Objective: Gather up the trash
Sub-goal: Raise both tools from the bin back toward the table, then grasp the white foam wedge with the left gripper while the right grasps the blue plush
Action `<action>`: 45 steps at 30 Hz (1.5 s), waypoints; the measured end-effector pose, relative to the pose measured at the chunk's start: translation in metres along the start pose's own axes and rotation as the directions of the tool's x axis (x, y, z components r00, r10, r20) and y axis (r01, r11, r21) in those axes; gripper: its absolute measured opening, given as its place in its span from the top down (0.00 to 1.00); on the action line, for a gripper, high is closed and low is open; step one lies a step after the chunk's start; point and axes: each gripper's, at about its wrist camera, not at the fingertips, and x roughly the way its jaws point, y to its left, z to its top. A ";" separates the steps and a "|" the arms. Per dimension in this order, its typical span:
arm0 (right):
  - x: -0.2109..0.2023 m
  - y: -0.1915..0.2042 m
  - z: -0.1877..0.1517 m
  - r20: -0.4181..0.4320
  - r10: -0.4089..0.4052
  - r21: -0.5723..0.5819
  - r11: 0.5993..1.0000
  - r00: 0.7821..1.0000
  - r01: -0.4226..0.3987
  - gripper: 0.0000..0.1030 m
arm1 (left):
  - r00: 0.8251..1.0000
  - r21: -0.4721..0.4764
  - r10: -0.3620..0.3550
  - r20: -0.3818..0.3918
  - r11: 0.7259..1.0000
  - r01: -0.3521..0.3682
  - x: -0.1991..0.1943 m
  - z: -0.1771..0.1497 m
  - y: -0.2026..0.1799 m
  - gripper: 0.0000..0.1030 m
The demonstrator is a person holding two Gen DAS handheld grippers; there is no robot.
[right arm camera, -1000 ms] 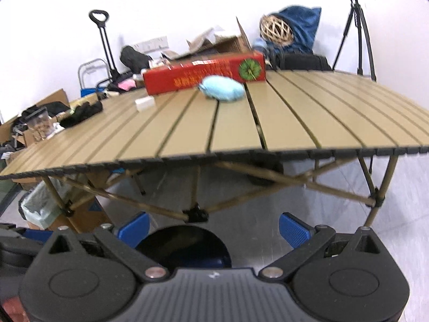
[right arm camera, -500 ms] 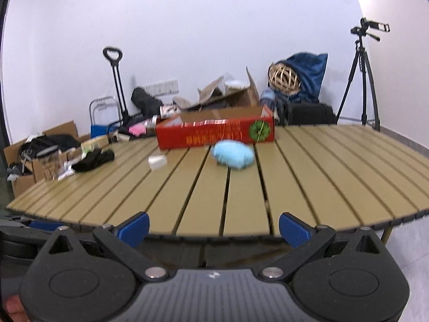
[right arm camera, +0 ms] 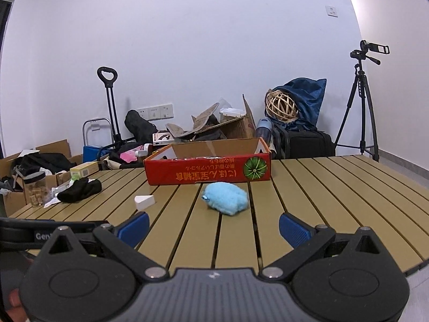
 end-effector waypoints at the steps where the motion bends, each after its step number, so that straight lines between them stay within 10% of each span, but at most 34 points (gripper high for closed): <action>1: 0.005 0.000 0.000 -0.002 0.001 -0.004 1.000 1.000 -0.001 0.00 | 1.000 -0.009 -0.002 0.000 1.000 0.002 0.005 0.002 0.002 0.00; 29: 0.138 -0.007 0.019 -0.069 -0.007 0.003 1.000 0.998 0.007 0.00 | 0.999 0.037 0.050 0.014 0.998 -0.050 0.142 0.045 0.013 0.00; 45: 0.213 0.002 0.038 -0.160 -0.059 -0.003 0.998 0.985 0.059 0.00 | 0.992 -0.062 -0.021 -0.120 0.998 0.014 0.181 0.052 0.033 0.00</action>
